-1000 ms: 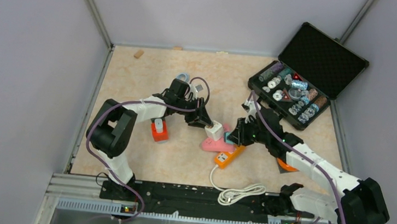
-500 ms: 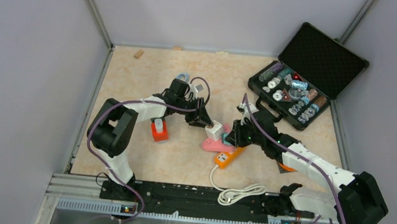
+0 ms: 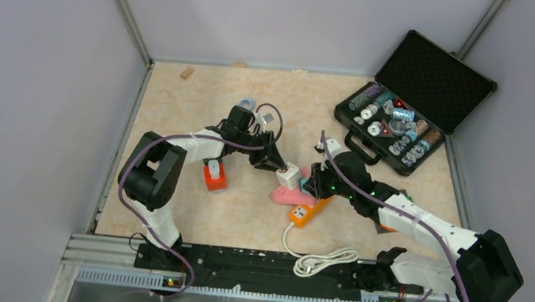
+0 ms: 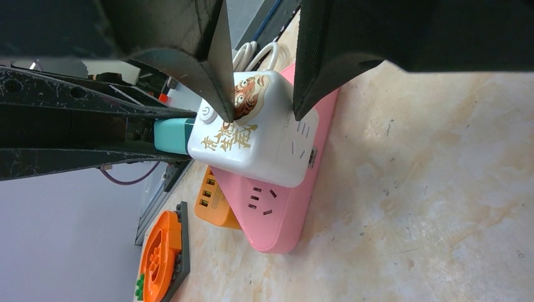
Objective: Insert the plug
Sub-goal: Insert the plug into the socket.
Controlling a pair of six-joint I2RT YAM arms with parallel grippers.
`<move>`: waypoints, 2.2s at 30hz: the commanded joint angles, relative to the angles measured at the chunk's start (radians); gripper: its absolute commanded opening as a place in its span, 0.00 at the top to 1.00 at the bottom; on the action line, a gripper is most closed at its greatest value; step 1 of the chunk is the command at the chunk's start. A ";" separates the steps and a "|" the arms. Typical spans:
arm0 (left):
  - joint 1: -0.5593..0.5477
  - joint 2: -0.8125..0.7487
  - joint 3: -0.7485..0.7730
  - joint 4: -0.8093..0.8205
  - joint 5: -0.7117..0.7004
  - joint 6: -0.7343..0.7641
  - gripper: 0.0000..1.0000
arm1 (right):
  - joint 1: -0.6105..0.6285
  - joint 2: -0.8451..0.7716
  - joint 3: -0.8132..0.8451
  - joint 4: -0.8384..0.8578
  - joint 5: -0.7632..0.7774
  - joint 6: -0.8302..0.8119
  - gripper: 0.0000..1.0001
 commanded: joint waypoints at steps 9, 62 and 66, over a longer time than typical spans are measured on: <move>-0.016 0.046 -0.014 -0.054 -0.030 0.032 0.67 | 0.028 -0.051 0.005 0.078 0.040 -0.070 1.00; -0.051 0.073 0.024 -0.082 -0.017 0.043 0.79 | 0.120 -0.046 -0.052 0.172 0.239 -0.185 1.00; -0.056 0.078 0.029 -0.085 -0.016 0.041 0.80 | 0.134 -0.043 -0.066 0.191 0.252 -0.199 1.00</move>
